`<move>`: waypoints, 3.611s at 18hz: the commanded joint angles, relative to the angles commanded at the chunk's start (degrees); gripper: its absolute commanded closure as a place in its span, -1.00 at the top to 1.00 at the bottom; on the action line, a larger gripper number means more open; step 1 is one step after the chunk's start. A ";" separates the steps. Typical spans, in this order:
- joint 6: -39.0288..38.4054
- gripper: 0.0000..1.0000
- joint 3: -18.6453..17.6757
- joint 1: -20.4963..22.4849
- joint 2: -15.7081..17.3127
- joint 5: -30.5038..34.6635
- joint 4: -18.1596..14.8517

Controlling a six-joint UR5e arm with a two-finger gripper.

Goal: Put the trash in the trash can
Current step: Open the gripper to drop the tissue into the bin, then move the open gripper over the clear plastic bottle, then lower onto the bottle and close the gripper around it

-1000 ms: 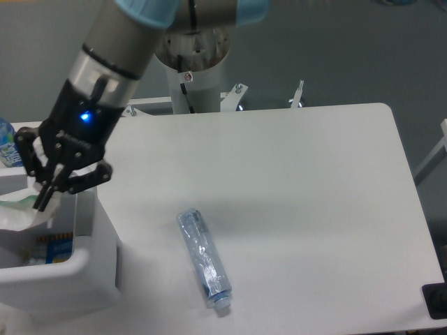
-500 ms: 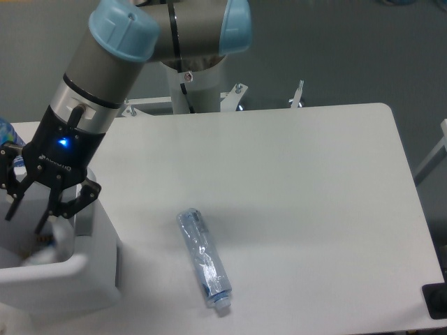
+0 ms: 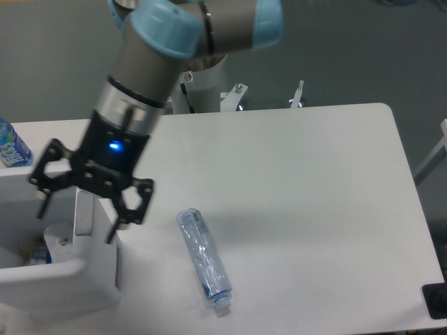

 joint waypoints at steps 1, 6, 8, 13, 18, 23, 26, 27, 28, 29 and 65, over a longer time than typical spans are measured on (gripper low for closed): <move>0.87 0.99 -0.26 0.71 0.00 4.11 0.00; 4.04 0.99 -0.18 1.33 -3.15 23.30 -0.26; 3.87 0.99 -0.35 2.11 -5.09 24.28 -0.26; 0.80 1.00 1.40 3.44 -11.15 23.76 -0.35; -1.49 1.00 3.77 3.44 -18.45 23.67 -0.44; -3.25 1.00 2.55 2.91 -21.08 23.22 -0.44; -3.69 1.00 2.46 2.21 -23.20 24.80 -0.44; -3.69 1.00 2.46 1.77 -23.46 25.42 -0.44; -3.69 1.00 2.29 1.51 -23.64 25.77 -0.44; -3.69 1.00 2.28 1.16 -24.08 26.21 -0.44; -4.92 -0.42 1.93 -2.71 -26.72 32.55 -0.17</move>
